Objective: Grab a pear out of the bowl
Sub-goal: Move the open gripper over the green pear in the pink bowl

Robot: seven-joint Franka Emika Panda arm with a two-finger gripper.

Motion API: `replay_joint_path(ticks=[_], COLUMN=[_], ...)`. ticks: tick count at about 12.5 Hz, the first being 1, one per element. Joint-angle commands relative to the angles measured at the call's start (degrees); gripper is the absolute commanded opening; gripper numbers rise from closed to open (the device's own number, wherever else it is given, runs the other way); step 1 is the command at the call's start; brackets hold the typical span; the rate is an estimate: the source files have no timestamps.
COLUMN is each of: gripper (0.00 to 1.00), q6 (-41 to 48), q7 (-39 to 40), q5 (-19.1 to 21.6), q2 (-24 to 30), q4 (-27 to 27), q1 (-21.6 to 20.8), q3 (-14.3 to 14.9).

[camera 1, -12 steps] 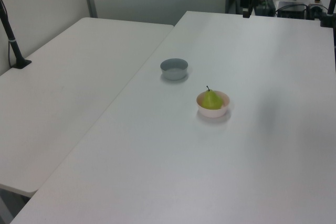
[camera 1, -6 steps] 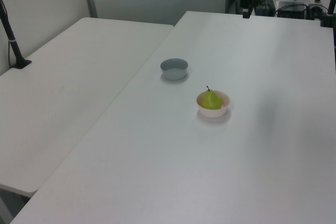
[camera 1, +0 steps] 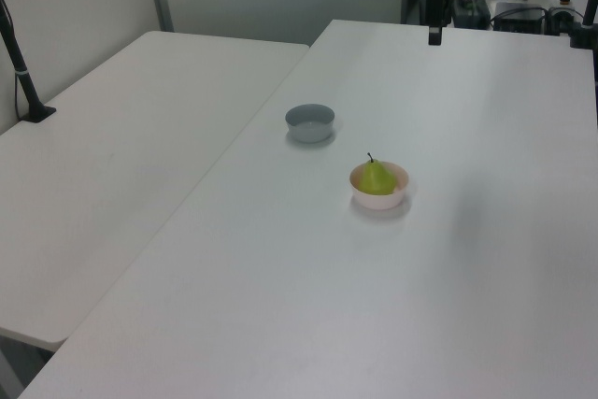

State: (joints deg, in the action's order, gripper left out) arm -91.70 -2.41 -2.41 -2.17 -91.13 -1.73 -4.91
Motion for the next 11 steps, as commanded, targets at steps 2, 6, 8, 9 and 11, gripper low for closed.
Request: replay_joint_path(ticks=[2, 6, 8, 9, 11], gripper=[1.0, 1.0, 1.0, 1.0, 1.0], q6=[-1.88, -6.89, -11.2, -12.96, -16.3], q7=[0.57, 0.48, 0.48, 0.39, 0.48], q5=[0.92, 0.83, -0.13, -0.92, -1.72], q2=[-0.2, -5.11, -8.97, -10.65, -13.81], q4=[-0.98, -2.03, -3.44, -3.7, -3.8], q1=[-1.08, -1.96, -3.8, -3.81, -3.64], q3=[-5.19, -6.25, -6.17, -6.17, -6.08])
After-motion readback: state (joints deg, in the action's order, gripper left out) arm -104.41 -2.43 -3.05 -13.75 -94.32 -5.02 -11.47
